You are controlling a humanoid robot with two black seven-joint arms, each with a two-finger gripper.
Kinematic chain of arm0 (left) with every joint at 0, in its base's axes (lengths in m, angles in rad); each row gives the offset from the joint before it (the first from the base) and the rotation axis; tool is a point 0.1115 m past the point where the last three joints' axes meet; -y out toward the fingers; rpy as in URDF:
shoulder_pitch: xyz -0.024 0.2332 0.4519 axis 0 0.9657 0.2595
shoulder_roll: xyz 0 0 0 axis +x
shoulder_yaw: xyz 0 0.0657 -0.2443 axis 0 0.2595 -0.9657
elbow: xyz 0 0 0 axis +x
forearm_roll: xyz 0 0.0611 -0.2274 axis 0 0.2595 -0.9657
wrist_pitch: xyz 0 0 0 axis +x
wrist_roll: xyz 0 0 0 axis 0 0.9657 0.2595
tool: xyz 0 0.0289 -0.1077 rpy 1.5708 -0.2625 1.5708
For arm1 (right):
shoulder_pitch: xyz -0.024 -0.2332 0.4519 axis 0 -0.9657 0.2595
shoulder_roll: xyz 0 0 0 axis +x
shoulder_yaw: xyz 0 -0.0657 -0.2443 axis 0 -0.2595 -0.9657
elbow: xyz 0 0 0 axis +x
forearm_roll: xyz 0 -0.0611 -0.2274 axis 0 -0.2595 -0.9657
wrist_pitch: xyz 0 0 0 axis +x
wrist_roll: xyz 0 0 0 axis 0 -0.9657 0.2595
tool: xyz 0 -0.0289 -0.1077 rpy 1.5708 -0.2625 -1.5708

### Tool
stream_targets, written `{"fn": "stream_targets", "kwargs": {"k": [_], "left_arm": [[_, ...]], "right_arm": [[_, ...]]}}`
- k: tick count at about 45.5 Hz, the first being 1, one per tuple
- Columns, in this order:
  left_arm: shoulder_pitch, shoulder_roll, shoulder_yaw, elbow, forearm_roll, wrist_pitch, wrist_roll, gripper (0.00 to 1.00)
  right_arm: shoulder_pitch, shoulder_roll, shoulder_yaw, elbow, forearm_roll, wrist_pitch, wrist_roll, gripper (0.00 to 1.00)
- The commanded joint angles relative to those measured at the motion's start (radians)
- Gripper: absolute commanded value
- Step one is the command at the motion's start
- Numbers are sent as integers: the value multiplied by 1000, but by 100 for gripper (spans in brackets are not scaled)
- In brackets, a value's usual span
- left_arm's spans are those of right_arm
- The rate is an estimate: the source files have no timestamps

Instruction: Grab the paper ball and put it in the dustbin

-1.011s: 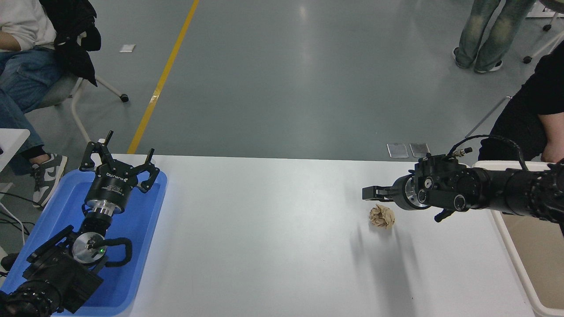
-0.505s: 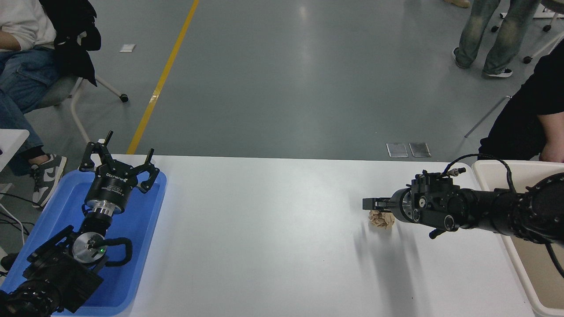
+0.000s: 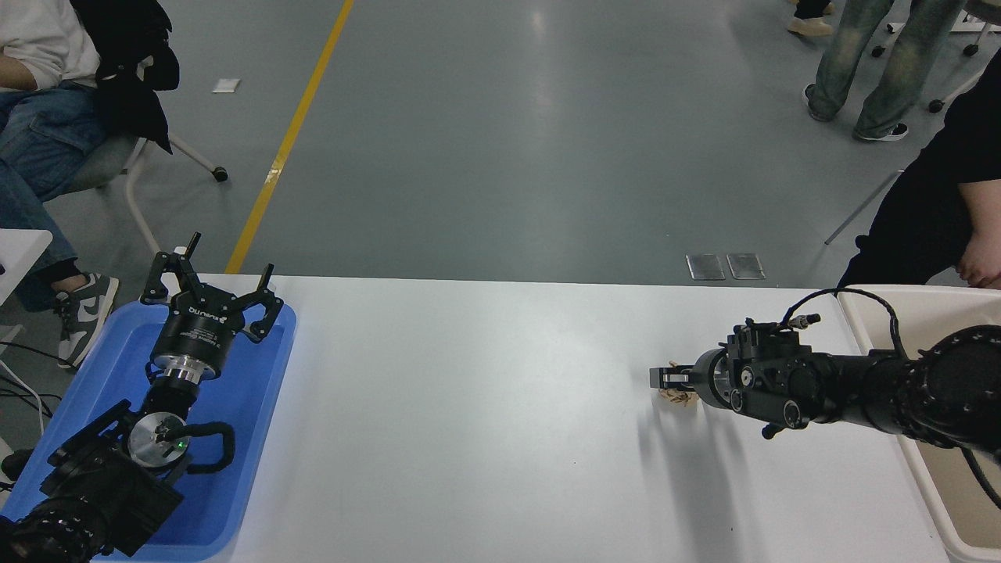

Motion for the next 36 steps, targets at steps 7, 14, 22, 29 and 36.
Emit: {"fn": "stream_targets", "kwargs": {"k": [7, 14, 22, 29, 36], "left_arm": [[0, 0, -1, -1, 0, 0, 0, 100], [0, 0, 1, -1, 0, 0, -2, 100], [0, 0, 1, -1, 0, 0, 0, 100], [0, 0, -1, 0, 0, 0, 0, 100], [0, 0, -1, -1, 0, 0, 0, 100]], "right_arm": [[66, -22, -20, 22, -25, 2, 6, 0], [193, -133, -47, 130, -25, 20, 6, 0], [425, -286, -103, 344, -22, 140, 3, 0], [582, -392, -104, 399, -22, 319, 1, 0], [713, -469, -104, 419, -24, 434, -2, 0]]}}
